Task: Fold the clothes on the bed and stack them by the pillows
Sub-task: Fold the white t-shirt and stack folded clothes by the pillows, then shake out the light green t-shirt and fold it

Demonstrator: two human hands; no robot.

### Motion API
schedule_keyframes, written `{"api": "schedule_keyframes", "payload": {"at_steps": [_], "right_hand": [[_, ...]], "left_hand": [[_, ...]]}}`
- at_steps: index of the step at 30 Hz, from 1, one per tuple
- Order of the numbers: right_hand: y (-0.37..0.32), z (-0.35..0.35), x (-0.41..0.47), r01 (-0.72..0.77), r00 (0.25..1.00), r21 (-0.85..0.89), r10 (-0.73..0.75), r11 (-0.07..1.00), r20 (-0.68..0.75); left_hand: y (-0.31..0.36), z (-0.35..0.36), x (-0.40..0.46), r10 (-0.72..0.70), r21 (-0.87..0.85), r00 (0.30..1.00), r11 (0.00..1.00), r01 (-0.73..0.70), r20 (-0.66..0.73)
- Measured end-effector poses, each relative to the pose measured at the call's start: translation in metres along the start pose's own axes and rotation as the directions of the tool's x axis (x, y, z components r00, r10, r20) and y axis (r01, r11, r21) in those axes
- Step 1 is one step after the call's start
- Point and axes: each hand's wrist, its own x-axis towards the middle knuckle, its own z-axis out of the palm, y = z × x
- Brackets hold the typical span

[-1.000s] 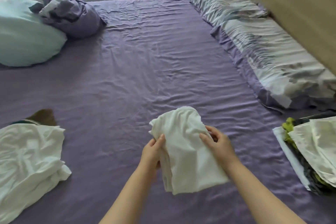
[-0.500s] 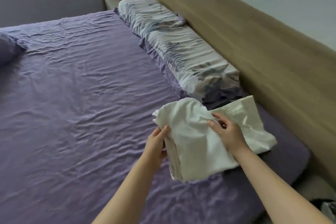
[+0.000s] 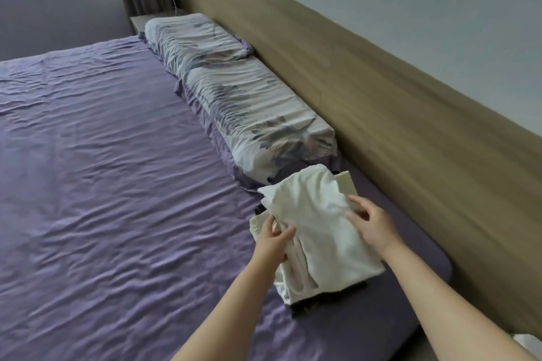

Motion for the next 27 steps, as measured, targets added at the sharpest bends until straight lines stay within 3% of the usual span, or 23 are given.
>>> {"api": "schedule_keyframes", "payload": {"at_steps": [4,8,12,15,18,23,27], "right_hand": [[0.026,0.017,-0.003,-0.083,0.992,-0.13,0.095,0.988,0.085],[0.021,0.028,-0.017,0.011,0.999,-0.303,0.0,0.953,0.035],[-0.008,0.047,-0.045,0.141,0.99,-0.469,-0.117,0.872,0.081],[-0.036,0.072,-0.076,0.274,0.96,-0.473,-0.211,0.837,0.183],[-0.056,0.103,-0.113,0.404,0.911,-0.488,-0.296,0.774,0.285],[-0.087,0.16,-0.181,0.529,0.834,-0.516,-0.299,0.674,0.464],[-0.119,0.211,-0.251,0.631,0.759,-0.534,-0.305,0.563,0.575]], "left_hand": [[-0.02,0.002,0.003,0.035,0.16,0.997,0.987,-0.024,-0.069],[-0.024,-0.014,-0.008,0.066,0.364,0.987,0.931,-0.008,-0.148],[-0.027,-0.037,-0.045,0.041,0.653,0.994,0.757,0.035,-0.101],[-0.032,-0.056,-0.077,0.033,0.8,0.996,0.598,0.05,-0.086],[-0.039,-0.083,-0.111,0.055,0.864,0.993,0.5,0.063,-0.104],[-0.056,-0.154,-0.187,0.078,0.947,0.988,0.301,0.107,-0.137],[-0.07,-0.225,-0.267,0.102,0.937,0.969,0.294,0.188,-0.227]]}}
